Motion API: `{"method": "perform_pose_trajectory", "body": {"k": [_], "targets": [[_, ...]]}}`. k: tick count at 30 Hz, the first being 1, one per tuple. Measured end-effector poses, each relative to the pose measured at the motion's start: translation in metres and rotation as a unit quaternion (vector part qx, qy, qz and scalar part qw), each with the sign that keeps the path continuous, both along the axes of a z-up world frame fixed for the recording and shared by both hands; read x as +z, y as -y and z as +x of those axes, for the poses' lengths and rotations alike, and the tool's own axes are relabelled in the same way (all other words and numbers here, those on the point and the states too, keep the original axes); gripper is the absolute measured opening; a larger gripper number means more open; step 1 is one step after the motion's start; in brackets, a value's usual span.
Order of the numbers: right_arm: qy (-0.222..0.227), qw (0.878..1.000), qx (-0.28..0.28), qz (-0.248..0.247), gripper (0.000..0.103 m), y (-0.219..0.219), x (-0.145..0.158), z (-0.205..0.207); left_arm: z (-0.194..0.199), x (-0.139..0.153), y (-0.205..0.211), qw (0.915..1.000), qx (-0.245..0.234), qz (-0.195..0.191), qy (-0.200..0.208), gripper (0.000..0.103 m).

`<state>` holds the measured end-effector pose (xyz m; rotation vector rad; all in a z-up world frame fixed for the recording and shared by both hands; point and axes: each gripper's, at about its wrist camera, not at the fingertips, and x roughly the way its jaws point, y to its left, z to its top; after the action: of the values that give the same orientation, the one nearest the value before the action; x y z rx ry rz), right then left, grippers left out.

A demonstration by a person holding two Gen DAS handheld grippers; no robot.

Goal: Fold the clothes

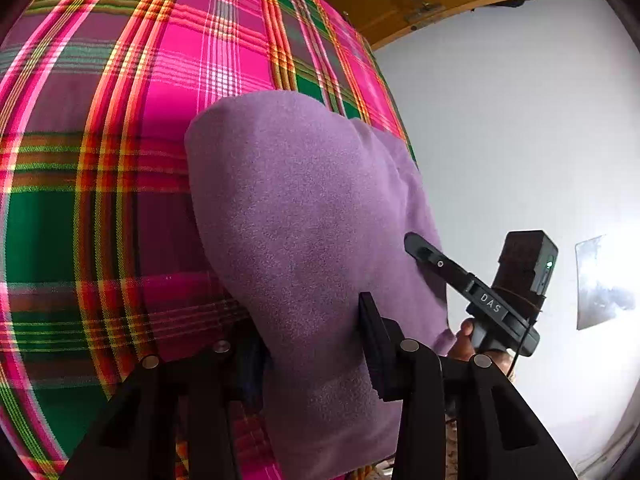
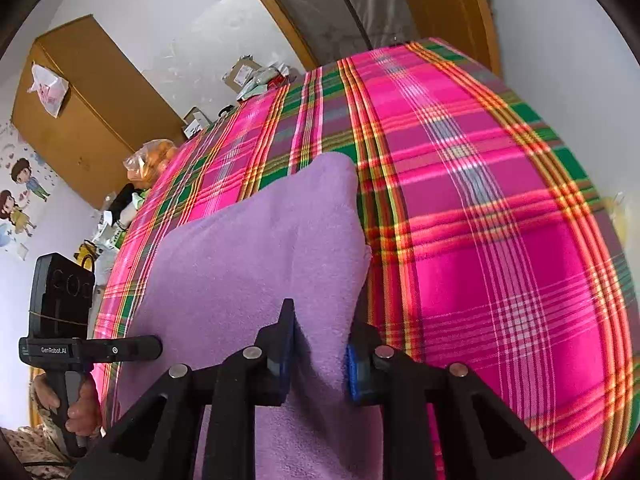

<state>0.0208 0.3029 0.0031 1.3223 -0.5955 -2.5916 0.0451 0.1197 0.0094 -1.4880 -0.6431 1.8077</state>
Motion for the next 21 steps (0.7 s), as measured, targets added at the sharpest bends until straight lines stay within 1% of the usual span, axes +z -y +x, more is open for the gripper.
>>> {"method": "perform_pose_trajectory", "body": {"k": [5,7,10,15,17,21], "targets": [[-0.016,1.0,0.007,-0.001,0.02,0.017,0.017,-0.007,-0.006,0.008,0.014,0.9999,0.008,0.006,-0.014,0.042],[-0.022,1.0,0.013,-0.002,0.02,0.025,0.022,-0.012,-0.01,0.012,0.022,0.9995,0.018,0.004,-0.024,0.042],[-0.029,0.999,0.024,-0.007,0.019,0.038,0.027,-0.024,-0.027,0.02,0.045,0.9984,0.04,-0.001,-0.039,0.042],[-0.036,0.998,0.043,-0.025,0.019,0.06,0.029,-0.05,-0.05,0.029,0.075,0.9944,0.08,-0.031,-0.063,0.042],[-0.037,0.998,0.052,-0.029,0.019,0.071,0.028,-0.063,-0.062,0.029,0.083,0.9925,0.095,-0.042,-0.066,0.042],[-0.036,0.997,0.063,-0.039,0.019,0.092,0.024,-0.09,-0.091,0.028,0.116,0.9877,0.122,-0.066,-0.074,0.042]]}}
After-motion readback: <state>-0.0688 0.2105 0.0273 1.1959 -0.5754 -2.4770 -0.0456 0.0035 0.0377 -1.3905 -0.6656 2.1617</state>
